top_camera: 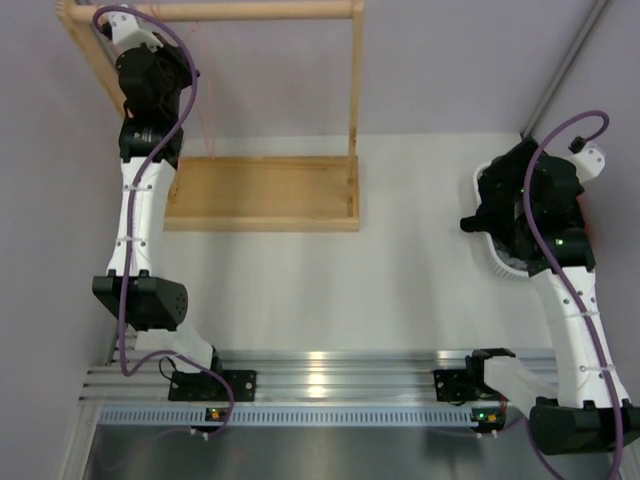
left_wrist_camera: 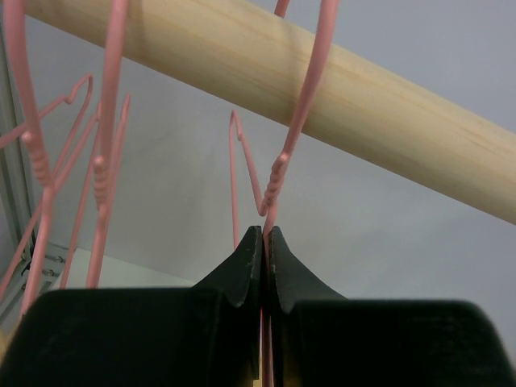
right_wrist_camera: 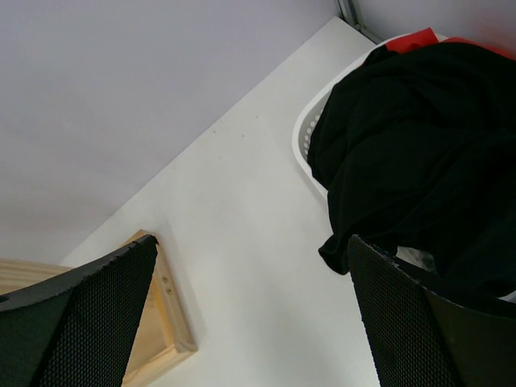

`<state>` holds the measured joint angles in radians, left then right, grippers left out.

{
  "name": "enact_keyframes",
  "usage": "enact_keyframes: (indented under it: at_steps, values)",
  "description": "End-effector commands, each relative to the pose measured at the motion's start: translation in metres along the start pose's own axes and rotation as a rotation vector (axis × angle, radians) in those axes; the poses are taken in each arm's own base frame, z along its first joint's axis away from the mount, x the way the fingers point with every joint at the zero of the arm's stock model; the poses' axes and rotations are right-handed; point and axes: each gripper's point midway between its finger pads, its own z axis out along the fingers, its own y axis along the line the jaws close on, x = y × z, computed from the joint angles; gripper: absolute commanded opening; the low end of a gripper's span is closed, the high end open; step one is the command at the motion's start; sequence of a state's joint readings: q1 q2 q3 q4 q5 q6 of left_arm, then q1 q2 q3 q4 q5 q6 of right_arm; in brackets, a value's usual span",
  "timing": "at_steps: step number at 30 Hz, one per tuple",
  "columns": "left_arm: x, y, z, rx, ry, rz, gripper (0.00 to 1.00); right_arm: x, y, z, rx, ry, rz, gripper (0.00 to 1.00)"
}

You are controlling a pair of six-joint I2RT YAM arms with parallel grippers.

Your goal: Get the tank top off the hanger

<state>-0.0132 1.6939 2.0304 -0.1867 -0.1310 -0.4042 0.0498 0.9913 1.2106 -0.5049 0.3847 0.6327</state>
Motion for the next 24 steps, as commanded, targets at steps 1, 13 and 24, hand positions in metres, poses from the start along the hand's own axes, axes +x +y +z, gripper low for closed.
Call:
enact_keyframes:
  at_steps: [1,13,24]
  values:
    - [-0.027,-0.005,0.0,0.01,-0.08,-0.029,0.0,-0.009,0.015,-0.002,-0.064,-0.033,0.001,0.99]
    - [-0.039,0.012,-0.014,-0.032,-0.098,-0.017,0.04,-0.003,0.023,0.002,-0.093,-0.013,0.014,0.99]
    - [-0.059,0.013,-0.047,-0.051,-0.137,-0.009,0.39,0.003,0.032,0.0,-0.121,0.001,0.012,0.99]
